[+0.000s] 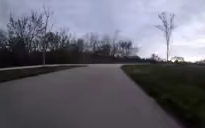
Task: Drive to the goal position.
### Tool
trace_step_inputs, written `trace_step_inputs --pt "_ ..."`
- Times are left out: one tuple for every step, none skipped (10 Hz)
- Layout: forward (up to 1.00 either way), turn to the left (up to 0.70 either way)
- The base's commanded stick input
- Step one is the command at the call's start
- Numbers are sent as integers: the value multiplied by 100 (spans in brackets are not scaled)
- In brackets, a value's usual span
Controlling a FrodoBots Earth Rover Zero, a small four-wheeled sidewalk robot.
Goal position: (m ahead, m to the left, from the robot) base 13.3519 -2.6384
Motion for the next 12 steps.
trace_step_inputs --pt "100 0" --pt "100 0" --pt "100 0" --pt "100 0" --pt "100 0" --pt "100 0" --pt "100 0" --pt "100 0" --pt "100 0" --pt "100 0" --pt "100 0" --pt "100 0"
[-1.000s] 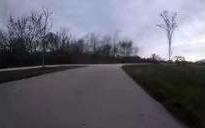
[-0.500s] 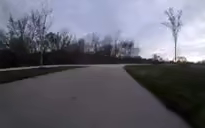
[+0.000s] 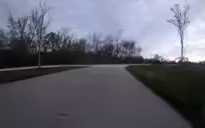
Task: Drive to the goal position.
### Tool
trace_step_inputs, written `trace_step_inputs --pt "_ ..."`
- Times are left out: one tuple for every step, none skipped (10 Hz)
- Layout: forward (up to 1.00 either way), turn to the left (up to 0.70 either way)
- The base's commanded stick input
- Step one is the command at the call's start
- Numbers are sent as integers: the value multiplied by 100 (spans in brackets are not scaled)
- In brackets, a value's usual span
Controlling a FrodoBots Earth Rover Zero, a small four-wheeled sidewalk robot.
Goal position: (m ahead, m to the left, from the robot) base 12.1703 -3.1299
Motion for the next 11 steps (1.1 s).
trace_step_inputs --pt "100 0" --pt "100 0" --pt "100 0" --pt "100 0" --pt "100 0" --pt "100 0" --pt "100 0" --pt "100 0" --pt "100 0" --pt "100 0" --pt "100 0"
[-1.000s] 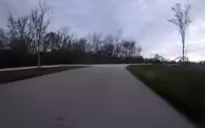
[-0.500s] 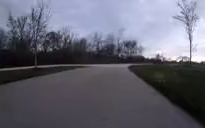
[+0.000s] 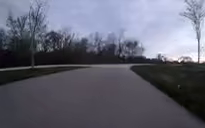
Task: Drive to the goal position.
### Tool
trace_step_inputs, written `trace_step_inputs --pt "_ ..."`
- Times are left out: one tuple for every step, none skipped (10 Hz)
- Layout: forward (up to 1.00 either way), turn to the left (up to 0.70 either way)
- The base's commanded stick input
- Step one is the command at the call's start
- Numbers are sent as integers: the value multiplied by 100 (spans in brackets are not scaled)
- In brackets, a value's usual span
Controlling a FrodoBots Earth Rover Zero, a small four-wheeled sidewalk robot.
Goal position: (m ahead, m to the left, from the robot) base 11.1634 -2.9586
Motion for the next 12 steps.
trace_step_inputs --pt "100 0" --pt "100 0" --pt "100 0" --pt "100 0" --pt "100 0" --pt "100 0" --pt "100 0" --pt "100 0" --pt "100 0" --pt "100 0" --pt "100 0" --pt "100 0"
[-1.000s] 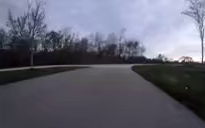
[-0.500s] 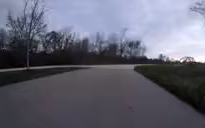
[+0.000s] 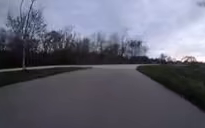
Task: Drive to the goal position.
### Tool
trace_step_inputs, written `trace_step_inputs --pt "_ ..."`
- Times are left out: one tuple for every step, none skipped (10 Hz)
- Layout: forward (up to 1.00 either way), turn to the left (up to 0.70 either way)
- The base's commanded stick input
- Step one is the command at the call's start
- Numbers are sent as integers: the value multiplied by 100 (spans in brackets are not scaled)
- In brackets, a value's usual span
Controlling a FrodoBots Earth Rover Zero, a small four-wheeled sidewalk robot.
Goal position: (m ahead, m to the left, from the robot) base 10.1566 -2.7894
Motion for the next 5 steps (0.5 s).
trace_step_inputs --pt "100 0" --pt "100 0" --pt "100 0" --pt "100 0" --pt "100 0"
